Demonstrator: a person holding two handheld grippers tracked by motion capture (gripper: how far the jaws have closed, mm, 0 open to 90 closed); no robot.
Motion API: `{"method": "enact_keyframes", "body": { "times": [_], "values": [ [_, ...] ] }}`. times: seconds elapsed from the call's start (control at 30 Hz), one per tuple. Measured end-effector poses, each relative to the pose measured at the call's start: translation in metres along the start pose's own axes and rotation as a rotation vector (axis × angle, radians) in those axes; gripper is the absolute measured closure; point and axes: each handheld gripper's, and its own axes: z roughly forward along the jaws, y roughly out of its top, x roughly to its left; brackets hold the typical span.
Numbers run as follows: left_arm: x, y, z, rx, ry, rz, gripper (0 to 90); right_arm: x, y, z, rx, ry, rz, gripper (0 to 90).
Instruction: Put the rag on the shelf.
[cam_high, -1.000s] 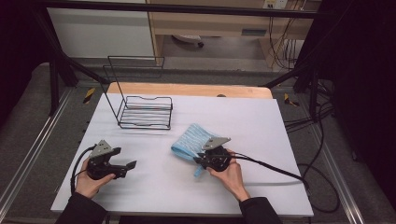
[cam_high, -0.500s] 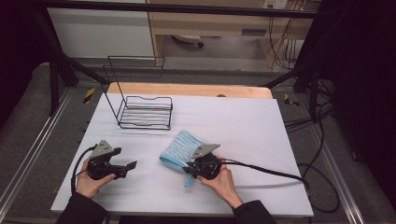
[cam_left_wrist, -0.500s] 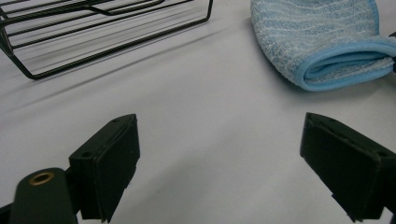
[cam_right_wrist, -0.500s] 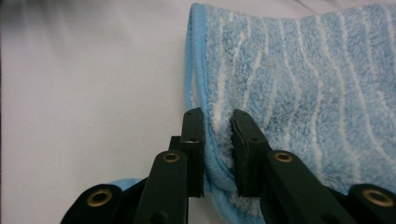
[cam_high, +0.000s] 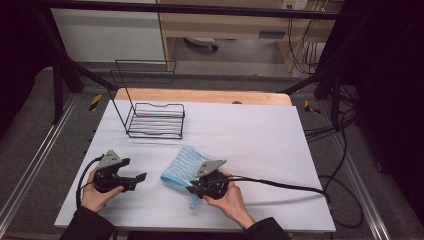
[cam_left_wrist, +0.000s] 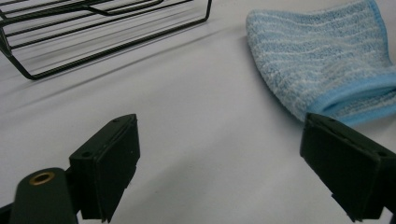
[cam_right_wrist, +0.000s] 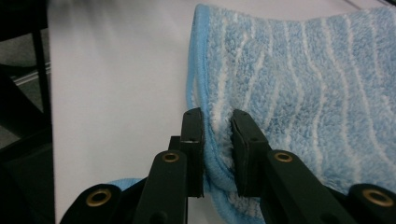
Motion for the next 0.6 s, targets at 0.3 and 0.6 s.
{"method": "enact_keyframes", "body": {
  "times": [0.3, 0.6],
  "values": [
    [-0.002, 0.001, 0.0, 0.0, -0.009, -0.005, 13.2, 0.005, -0.002, 0.008, 0.018, 0.015, -0.009, 74.0],
    [-0.014, 0.009, 0.001, 0.007, -0.033, -0.034, 24.6, -0.003, 0.009, -0.015, -0.07, -0.019, 0.027, 44.0]
  ]
}}
